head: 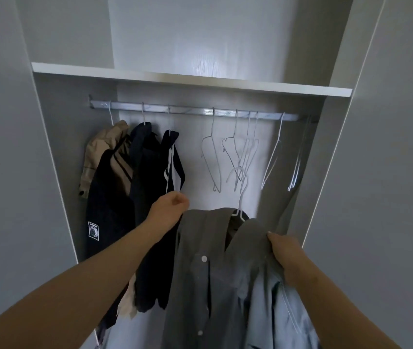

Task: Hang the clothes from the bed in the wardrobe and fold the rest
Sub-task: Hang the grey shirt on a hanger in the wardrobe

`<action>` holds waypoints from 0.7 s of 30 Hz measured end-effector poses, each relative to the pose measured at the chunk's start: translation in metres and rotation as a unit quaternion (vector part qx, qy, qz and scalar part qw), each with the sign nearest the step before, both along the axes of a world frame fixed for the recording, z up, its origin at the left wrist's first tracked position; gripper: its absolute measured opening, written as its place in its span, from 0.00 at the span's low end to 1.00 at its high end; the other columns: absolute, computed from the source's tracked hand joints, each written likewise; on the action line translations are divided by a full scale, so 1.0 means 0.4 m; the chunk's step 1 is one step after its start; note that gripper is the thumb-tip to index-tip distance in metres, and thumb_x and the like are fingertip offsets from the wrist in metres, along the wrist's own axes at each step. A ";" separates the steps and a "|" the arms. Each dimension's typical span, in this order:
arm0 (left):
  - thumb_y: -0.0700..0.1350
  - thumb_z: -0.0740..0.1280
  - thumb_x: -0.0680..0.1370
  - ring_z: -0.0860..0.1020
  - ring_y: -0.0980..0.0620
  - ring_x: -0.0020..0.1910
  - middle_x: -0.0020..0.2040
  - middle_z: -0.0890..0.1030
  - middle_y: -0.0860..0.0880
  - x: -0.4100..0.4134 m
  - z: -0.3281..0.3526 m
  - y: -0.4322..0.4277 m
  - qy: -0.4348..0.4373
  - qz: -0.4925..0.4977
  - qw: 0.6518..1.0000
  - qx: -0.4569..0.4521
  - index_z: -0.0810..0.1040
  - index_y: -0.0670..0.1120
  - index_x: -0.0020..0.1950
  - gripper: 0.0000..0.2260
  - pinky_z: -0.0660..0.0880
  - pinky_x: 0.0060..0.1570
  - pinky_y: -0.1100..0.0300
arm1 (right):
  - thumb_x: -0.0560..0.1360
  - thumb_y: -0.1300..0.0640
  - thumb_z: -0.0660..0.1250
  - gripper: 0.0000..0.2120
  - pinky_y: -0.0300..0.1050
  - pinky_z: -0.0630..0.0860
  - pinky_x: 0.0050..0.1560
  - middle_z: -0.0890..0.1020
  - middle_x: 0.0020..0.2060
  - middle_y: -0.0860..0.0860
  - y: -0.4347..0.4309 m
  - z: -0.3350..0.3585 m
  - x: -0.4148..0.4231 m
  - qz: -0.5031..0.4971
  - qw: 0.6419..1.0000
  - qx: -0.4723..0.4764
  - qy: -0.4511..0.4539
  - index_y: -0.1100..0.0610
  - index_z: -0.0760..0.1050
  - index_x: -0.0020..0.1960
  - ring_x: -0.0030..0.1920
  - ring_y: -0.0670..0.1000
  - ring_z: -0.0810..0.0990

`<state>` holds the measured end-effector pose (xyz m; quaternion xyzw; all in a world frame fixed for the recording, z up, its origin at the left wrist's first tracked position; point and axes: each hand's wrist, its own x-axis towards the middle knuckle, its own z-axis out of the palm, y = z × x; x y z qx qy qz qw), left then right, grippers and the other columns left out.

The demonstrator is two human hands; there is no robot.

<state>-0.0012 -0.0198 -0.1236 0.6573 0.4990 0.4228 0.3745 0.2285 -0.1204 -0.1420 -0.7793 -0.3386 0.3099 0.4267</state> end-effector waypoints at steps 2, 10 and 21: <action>0.42 0.63 0.78 0.73 0.58 0.45 0.43 0.75 0.57 0.002 0.004 0.073 0.025 0.012 1.000 0.011 0.76 0.50 0.46 0.04 0.67 0.44 0.67 | 0.80 0.56 0.57 0.17 0.53 0.73 0.58 0.79 0.50 0.65 0.055 0.001 -0.014 0.008 1.000 -0.008 -0.001 0.69 0.76 0.52 0.52 0.62 0.77; 0.43 0.61 0.78 0.71 0.49 0.59 0.63 0.71 0.47 0.013 0.024 0.355 0.234 0.000 0.964 0.128 0.78 0.48 0.57 0.10 0.71 0.58 0.55 | 0.78 0.54 0.59 0.18 0.55 0.75 0.59 0.78 0.57 0.64 0.301 0.026 -0.106 0.021 0.997 0.003 0.072 0.66 0.74 0.59 0.58 0.63 0.77; 0.45 0.60 0.78 0.60 0.44 0.69 0.73 0.59 0.49 0.013 0.041 0.627 0.366 0.022 0.909 0.198 0.75 0.50 0.61 0.12 0.65 0.64 0.52 | 0.79 0.57 0.56 0.09 0.43 0.70 0.38 0.76 0.41 0.55 0.612 0.125 -0.188 0.013 0.991 0.083 0.107 0.60 0.72 0.49 0.39 0.52 0.74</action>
